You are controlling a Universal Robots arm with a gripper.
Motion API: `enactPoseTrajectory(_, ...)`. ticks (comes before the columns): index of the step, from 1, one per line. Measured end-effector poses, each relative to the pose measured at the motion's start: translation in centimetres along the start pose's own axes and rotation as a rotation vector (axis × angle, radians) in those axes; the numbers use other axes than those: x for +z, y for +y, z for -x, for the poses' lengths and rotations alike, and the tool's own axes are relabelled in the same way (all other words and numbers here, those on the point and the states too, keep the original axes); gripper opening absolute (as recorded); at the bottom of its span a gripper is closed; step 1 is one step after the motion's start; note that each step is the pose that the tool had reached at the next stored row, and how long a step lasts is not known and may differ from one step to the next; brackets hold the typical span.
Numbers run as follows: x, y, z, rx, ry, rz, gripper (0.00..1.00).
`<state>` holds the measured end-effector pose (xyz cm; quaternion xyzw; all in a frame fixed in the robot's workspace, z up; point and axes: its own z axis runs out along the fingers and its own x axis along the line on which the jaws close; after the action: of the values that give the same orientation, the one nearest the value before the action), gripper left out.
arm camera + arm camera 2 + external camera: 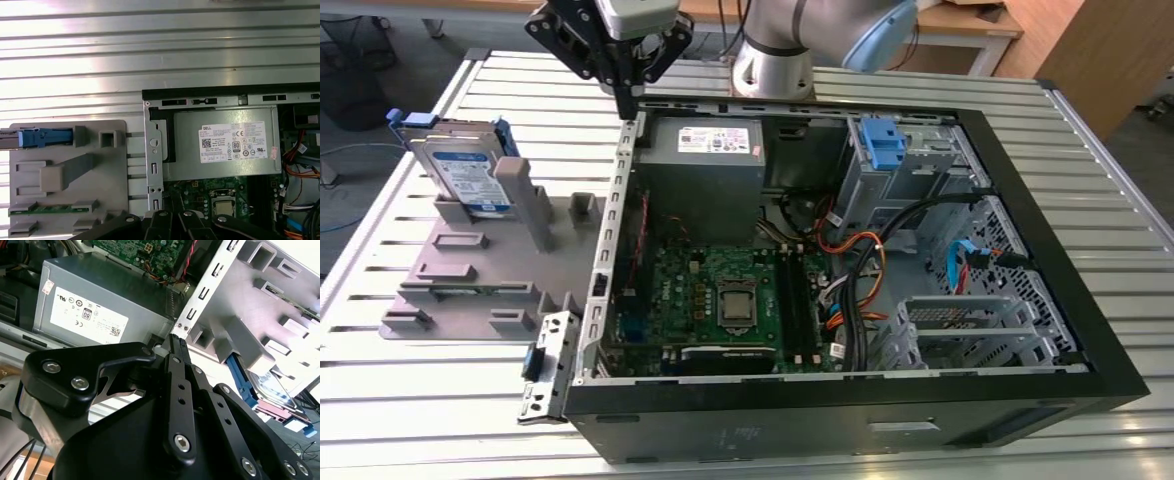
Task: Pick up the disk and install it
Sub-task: 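Reach for the disk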
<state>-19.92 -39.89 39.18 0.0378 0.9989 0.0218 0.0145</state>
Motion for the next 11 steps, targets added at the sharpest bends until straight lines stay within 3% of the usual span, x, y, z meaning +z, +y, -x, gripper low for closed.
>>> enactPoseTrajectory(11,-0.01,-0.12,-1.54,0.0,0.0,-0.0001,0.11)
